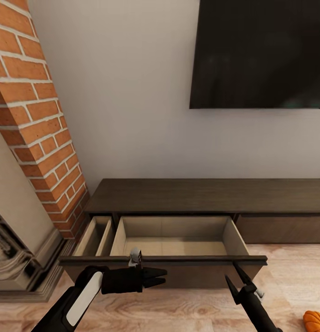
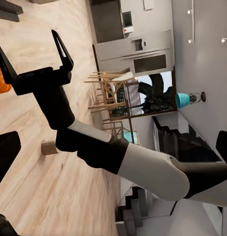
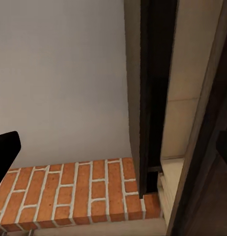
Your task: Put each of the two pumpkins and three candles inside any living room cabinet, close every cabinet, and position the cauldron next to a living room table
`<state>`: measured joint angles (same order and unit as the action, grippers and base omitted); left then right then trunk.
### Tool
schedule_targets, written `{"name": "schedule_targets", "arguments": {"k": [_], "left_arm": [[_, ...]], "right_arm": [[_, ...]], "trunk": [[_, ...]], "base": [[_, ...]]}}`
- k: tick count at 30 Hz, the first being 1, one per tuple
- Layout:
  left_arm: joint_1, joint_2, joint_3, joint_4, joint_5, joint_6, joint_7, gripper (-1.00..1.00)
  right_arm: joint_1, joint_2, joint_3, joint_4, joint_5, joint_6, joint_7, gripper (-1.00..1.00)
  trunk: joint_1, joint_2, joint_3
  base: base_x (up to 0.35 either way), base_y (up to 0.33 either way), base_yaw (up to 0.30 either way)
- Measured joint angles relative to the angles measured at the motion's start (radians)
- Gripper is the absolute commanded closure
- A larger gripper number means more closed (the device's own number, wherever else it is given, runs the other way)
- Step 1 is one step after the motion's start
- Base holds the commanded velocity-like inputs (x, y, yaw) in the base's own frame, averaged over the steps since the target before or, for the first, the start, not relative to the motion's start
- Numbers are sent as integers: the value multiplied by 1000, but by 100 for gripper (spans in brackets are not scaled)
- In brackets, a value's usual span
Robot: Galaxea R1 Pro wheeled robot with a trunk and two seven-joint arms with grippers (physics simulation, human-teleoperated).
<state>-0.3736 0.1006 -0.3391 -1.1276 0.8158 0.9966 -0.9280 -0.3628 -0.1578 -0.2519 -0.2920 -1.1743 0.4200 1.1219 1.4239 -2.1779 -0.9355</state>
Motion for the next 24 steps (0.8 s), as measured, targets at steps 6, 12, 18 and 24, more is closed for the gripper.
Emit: {"name": "schedule_targets", "arguments": {"k": [6,12,18,24], "left_arm": [[0,0,-1,1,0,0,0,-100],[0,1,2,2,1,0,0,-100],[0,3,2,1,1,0,0,-100],[0,4,2,1,0,0,3,-100]], "right_arm": [[1,-1,1,9,-1,-7,-2,-100],[1,0,0,69,4,-112,-1,-100],[1,0,1,73,38,-141,-3,-100],[1,0,0,76,69,-190,-13,-100]], "trunk": [[-23,42,19],[-46,84,38],[-69,126,56],[-92,168,75]], "base": [[0,0,0],[0,0,0],[0,0,0],[0,0,0]]}}
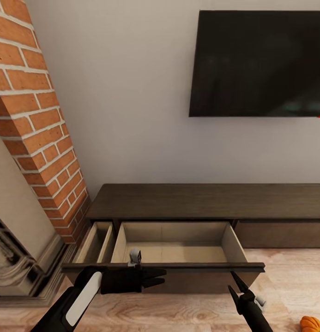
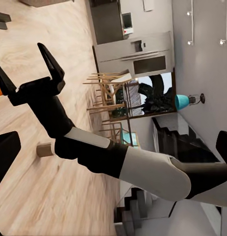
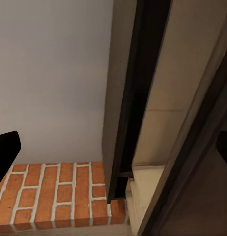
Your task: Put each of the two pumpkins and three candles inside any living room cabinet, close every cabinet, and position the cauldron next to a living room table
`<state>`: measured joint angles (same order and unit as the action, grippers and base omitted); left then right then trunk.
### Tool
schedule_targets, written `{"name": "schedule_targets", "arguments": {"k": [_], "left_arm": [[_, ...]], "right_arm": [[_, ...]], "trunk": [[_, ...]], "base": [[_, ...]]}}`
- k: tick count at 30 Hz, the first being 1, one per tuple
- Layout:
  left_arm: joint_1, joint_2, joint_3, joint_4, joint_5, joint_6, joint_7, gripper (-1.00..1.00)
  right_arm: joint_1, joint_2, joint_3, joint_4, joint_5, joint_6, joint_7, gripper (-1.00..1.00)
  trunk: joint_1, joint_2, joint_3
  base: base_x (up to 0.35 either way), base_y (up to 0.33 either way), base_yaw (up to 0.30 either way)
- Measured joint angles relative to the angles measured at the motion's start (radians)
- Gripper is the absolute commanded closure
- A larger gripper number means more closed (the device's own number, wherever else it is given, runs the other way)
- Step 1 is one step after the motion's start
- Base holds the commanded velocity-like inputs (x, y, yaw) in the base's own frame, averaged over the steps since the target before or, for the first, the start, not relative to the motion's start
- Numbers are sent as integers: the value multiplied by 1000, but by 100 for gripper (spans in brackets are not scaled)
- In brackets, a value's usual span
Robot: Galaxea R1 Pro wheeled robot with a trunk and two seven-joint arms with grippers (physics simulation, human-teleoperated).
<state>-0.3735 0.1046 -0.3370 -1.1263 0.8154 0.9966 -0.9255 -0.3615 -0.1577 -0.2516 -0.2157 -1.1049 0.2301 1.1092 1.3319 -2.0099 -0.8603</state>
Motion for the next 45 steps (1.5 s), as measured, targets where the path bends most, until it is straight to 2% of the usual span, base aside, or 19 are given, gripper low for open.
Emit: {"name": "schedule_targets", "arguments": {"k": [7,12,15,19,27,40,45], "left_arm": [[0,3,1,8,-12,-1,10,-100],[0,5,2,8,-14,-1,54,-100],[0,8,3,9,-10,-1,61,-100],[0,28,4,8,-3,-2,62,-100],[0,41,5,-1,1,-1,59,-100],[0,41,6,0,2,-1,56,-100],[0,40,5,0,2,-1,56,-100]], "right_arm": [[0,5,0,35,25,-121,-20,-100],[0,2,-1,41,36,-161,-22,-100],[0,1,-1,42,37,-169,-22,-100],[0,2,0,58,34,-195,-22,-100],[0,2,1,67,32,-204,-21,-100],[0,1,0,67,32,-205,-21,-100],[0,1,1,67,32,-205,-21,-100]], "trunk": [[-27,49,22],[-46,84,38],[-46,84,38],[-47,84,38],[-46,84,38],[-46,84,38],[-46,84,38]], "base": [[0,0,0],[0,0,-13],[0,0,-208],[156,1,-270],[77,4,-211],[-295,0,-7],[-100,0,0]]}}
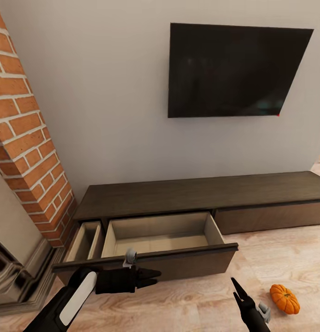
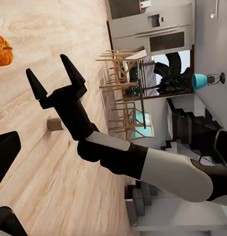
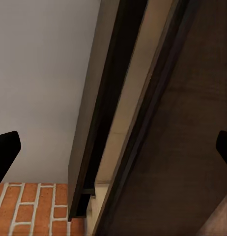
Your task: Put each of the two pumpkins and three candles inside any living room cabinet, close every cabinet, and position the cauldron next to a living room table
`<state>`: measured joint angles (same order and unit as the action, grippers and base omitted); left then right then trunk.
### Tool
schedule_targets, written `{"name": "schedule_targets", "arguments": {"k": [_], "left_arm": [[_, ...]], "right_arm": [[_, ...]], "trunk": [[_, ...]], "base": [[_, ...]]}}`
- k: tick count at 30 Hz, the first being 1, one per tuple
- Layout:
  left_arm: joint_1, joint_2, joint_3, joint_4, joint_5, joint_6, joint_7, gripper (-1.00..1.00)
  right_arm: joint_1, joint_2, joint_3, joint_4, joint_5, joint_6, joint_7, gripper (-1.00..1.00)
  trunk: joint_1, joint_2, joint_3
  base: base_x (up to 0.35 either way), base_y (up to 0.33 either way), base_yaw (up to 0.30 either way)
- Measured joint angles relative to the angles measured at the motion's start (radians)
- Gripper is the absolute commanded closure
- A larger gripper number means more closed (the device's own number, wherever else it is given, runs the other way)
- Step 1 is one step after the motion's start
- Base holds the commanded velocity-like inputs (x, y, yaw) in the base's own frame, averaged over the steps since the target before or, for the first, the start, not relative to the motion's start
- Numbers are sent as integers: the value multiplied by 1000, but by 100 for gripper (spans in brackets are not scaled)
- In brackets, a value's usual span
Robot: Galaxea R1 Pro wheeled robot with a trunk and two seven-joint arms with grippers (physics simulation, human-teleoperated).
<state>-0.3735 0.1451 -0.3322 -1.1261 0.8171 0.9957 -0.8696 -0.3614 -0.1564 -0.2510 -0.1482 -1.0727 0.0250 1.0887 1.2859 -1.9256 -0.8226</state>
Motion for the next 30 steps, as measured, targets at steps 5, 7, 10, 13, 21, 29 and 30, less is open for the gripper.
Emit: {"name": "schedule_targets", "arguments": {"k": [5,7,10,13,21,29,30], "left_arm": [[0,0,0,0,0,0,0,-100],[0,0,0,0,0,1,0,-100],[0,0,-1,0,0,0,0,-100],[0,0,-1,0,0,0,0,-100],[0,0,1,0,0,-1,0,-100],[0,1,0,0,0,0,0,-100],[0,1,0,0,0,0,0,-100]], "right_arm": [[0,0,0,0,0,0,0,-100],[0,0,0,0,0,0,0,-100],[0,0,0,0,0,0,0,-100],[0,0,0,0,0,0,0,-100],[0,0,0,0,0,0,0,-100],[0,0,0,0,0,-1,1,-100],[0,0,0,0,0,-1,1,-100]], "trunk": [[0,0,0],[0,0,0],[0,0,2],[0,0,4],[0,0,5],[0,0,9],[0,0,10]], "base": [[-18,0,-6],[-120,0,-77],[-269,0,-145],[-216,0,-67],[-25,0,-7],[-70,1,-151],[-141,39,-214]]}}
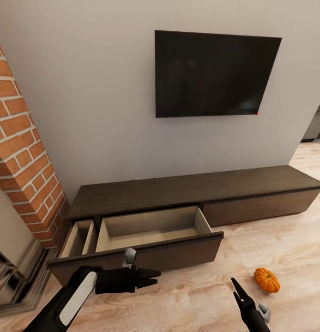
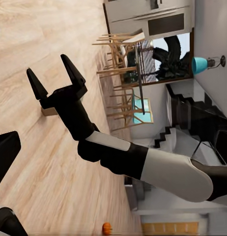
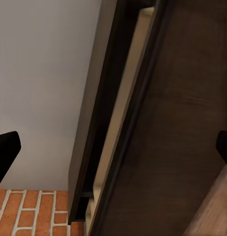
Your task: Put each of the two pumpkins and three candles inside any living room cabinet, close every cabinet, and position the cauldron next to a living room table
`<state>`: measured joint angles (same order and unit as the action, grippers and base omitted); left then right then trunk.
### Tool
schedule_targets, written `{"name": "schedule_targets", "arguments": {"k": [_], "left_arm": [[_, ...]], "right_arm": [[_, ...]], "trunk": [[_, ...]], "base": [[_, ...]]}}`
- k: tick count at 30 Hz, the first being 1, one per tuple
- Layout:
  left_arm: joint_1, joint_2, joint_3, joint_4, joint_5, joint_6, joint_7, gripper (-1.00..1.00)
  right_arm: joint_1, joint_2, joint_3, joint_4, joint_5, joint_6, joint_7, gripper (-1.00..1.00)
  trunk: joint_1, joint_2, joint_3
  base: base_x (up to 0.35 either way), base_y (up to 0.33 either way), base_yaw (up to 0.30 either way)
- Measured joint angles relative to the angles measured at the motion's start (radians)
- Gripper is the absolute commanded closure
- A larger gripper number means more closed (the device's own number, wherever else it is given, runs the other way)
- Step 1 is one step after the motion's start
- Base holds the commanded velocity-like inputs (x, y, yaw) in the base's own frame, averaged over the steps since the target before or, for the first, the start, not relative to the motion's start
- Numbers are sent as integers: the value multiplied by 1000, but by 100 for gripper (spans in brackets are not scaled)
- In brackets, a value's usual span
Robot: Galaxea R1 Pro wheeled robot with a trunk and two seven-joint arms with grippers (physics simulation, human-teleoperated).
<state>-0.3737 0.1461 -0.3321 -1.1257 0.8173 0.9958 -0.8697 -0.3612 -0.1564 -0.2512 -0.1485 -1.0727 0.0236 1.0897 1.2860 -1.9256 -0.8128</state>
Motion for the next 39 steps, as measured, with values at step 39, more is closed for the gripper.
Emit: {"name": "schedule_targets", "arguments": {"k": [39], "left_arm": [[0,0,-1,2,0,0,0,-100]], "right_arm": [[0,0,0,0,0,0,1,-100]], "trunk": [[0,0,39]], "base": [[-14,10,-213]]}}
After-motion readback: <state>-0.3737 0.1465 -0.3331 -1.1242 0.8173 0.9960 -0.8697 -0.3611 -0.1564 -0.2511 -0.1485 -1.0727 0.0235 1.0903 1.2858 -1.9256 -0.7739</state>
